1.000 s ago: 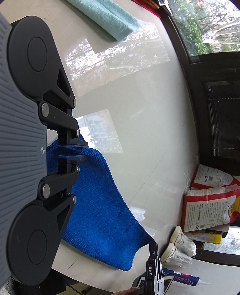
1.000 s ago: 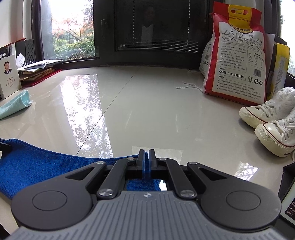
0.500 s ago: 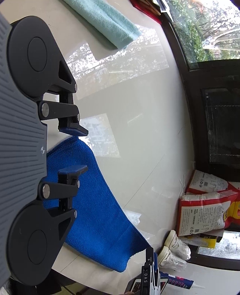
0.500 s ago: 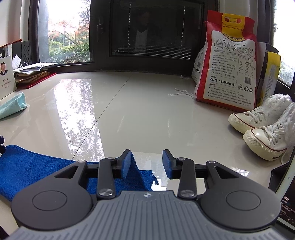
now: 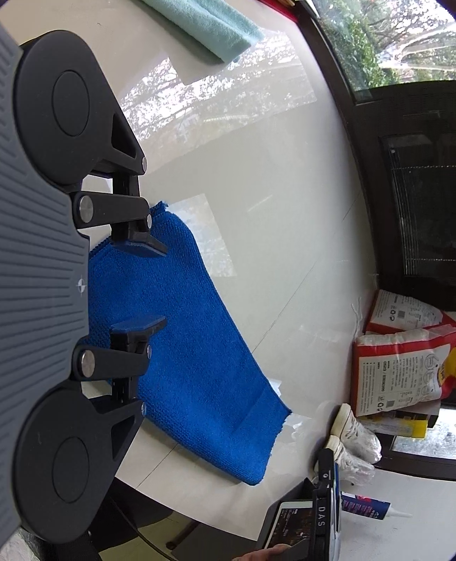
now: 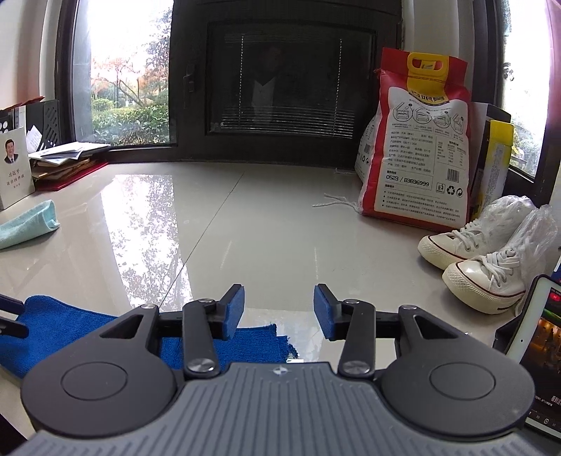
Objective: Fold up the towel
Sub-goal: 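Open both grippers to release the folded blue towel, then move both open grippers to the two short ends of the towel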
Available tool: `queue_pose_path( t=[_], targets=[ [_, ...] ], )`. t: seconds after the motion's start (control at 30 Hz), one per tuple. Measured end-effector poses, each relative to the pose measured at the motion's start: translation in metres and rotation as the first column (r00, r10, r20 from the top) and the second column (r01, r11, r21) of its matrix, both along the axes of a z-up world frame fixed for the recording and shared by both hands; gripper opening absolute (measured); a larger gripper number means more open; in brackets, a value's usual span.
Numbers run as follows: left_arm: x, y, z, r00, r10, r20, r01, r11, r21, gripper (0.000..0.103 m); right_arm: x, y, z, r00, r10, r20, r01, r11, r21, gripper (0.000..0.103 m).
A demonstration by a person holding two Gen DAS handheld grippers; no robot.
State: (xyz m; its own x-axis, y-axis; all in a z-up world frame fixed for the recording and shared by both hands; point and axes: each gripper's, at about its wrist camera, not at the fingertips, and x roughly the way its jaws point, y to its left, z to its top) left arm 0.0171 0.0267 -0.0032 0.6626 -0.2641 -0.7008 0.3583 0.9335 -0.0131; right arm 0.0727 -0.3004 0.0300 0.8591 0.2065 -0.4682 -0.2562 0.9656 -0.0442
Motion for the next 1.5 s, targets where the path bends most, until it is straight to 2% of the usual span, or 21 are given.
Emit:
queue_pose_path(
  t=[0.4,0.67,1.0,1.5],
  targets=[
    [-0.004,-0.022,0.002,1.000,-0.027,0.014,0.028,0.998,-0.058,0.040,-0.019,0.024,-0.015,0.994,0.095,-0.057,-0.095,0.995,-0.002,0.045],
    [-0.012,-0.045,0.001,0.997,-0.060,0.039,0.063,0.995,-0.080,0.040,-0.032,0.054,-0.028,0.976,0.192,-0.099,-0.190,0.981,0.023,0.045],
    [-0.013,-0.058,-0.002,0.997,-0.072,0.027,0.074,0.994,-0.086,0.039,-0.040,0.080,-0.049,0.945,0.282,-0.164,-0.278,0.959,0.049,0.045],
    [-0.020,-0.044,-0.014,0.999,-0.042,-0.021,0.040,0.997,-0.068,0.039,-0.037,0.058,-0.065,0.953,0.223,-0.206,-0.223,0.975,0.023,0.045]
  ],
)
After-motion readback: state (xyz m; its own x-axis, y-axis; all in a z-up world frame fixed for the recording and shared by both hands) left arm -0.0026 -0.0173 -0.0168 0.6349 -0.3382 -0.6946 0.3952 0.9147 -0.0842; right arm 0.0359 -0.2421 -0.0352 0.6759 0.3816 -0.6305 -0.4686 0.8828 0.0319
